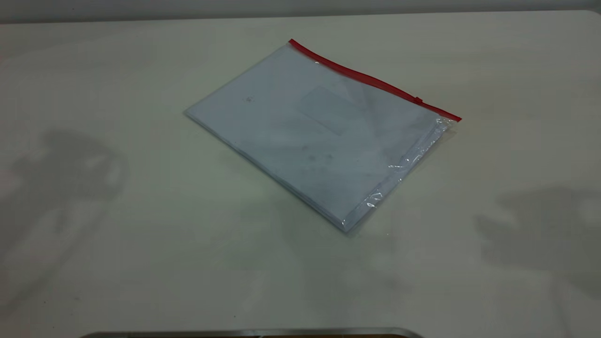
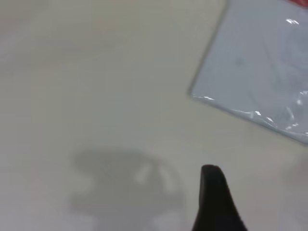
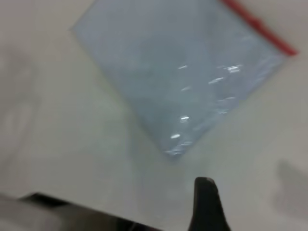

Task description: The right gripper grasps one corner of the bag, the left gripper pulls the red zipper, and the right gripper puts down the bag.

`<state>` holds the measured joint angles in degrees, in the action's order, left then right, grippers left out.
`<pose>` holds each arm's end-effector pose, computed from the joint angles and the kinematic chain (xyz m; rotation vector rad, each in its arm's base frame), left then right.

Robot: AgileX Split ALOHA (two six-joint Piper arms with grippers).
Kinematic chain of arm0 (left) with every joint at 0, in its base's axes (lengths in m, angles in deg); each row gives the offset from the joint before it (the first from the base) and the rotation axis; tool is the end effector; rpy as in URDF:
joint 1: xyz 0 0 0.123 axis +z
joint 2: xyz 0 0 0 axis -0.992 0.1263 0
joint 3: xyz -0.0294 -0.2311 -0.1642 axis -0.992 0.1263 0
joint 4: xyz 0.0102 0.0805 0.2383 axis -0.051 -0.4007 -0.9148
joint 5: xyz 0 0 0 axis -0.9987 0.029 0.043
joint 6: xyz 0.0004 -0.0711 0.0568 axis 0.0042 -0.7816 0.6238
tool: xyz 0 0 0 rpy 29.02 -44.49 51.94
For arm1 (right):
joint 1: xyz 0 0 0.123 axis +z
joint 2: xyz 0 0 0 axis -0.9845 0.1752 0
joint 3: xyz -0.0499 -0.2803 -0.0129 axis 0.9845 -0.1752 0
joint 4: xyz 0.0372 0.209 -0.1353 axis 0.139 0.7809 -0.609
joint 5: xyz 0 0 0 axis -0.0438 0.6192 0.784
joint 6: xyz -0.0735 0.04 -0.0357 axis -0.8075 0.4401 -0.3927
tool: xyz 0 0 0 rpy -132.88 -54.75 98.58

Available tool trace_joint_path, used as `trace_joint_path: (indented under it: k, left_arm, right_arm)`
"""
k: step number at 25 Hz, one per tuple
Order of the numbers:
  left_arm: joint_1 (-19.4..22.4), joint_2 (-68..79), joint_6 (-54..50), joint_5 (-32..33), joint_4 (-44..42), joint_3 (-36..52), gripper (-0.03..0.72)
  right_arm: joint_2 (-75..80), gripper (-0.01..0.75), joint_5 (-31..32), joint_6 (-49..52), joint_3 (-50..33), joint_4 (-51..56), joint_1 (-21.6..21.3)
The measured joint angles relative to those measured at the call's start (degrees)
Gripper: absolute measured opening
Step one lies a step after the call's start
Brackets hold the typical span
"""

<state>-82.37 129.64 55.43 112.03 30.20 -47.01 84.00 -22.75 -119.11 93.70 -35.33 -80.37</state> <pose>0.3246 -0.0202 0.2887 0.3666 2.4056 -0.2033 0.2335 0.0395 0.2389 -0.0469 2.5292 0.6376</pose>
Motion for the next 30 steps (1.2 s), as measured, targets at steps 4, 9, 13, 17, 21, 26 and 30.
trace_joint_path:
  k: [4, 9, 13, 17, 21, 26, 30]
  left_arm:
    - [0.0, 5.99, 6.92, -0.16, 6.05, -0.19, 0.524]
    - [0.0, 10.31, 11.66, 0.32, 9.38, -0.24, 0.524]
    - [0.0, 11.12, 13.06, 0.32, 11.22, -0.53, 0.524]
    - [-0.76, 11.17, 14.08, 0.36, 11.99, -2.43, 0.524]
    - [-1.82, 11.23, 14.49, 0.29, 12.12, -3.66, 0.524]
    - [-2.81, 11.98, 14.71, 0.78, 12.44, -4.2, 0.524]
    - [-3.99, 12.5, 14.71, 1.44, 12.44, -4.2, 0.524]
  right_arm:
    - [10.77, 0.557, -0.96, -20.97, 0.02, 16.64, 0.0]
    - [23.02, 0.557, 0.76, -42.31, 0.4, 35.32, 0.0]
    - [32.07, 0.568, 2.46, -52.59, 0.85, 44.02, 0.0]
    - [40.11, 0.604, 2.74, -55.59, 3.76, 46.6, 0.0]
    - [47.26, 0.609, 2.76, -56.17, 7.92, 47.14, 0.0]
    - [54.17, 0.609, 2.87, -57.51, 12.4, 47.36, 0.0]
    - [58.74, 0.609, 3.04, -57.85, 15.94, 47.48, -0.66]
